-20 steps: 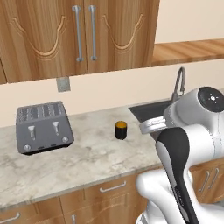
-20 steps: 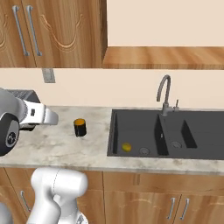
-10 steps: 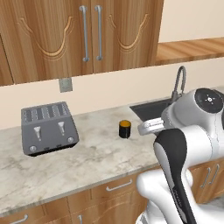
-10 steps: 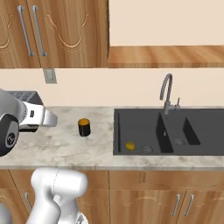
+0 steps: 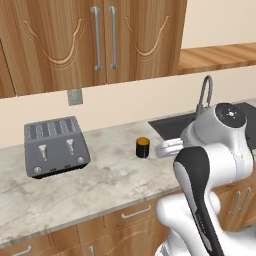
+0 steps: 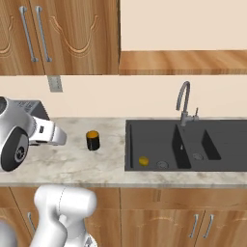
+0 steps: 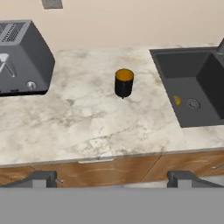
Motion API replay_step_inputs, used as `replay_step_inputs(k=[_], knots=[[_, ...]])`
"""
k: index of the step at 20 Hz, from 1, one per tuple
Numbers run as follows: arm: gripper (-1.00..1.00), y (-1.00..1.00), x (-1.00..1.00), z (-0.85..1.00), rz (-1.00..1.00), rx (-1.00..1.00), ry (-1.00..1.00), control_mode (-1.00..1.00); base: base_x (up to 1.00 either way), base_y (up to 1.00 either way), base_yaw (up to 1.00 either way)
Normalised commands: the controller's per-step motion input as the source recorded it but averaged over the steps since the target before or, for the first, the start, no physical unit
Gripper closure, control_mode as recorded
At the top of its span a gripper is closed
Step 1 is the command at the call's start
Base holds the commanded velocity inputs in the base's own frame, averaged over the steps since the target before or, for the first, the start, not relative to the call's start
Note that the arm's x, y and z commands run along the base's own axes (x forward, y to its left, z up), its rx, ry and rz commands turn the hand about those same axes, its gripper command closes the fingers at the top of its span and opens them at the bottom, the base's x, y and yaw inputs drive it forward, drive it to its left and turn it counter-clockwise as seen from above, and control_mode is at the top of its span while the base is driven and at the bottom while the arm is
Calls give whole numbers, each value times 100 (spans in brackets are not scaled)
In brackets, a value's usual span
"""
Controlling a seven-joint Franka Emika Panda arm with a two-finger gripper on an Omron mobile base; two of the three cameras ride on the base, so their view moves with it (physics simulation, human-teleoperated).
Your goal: Clear the mugs and bowl far away from the sink.
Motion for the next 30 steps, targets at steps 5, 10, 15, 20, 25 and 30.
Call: replay_step_inputs(k=[5, 10, 15, 20, 25, 30], knots=[[-100, 0, 23, -38, 0, 2, 0, -100, 0, 0, 0], [-100, 0, 25, -34, 0, 2, 0, -100, 0, 0, 0], [-100, 0, 28, -32, 0, 0, -1, -100, 0, 0, 0], [-100, -11, 26, -24, 0, 0, -1, -100, 0, 0, 0], [-100, -15, 23, -20, 0, 0, -2, -100, 0, 0, 0], [-100, -1, 44, -21, 0, 0, 0, -100, 0, 0, 0]])
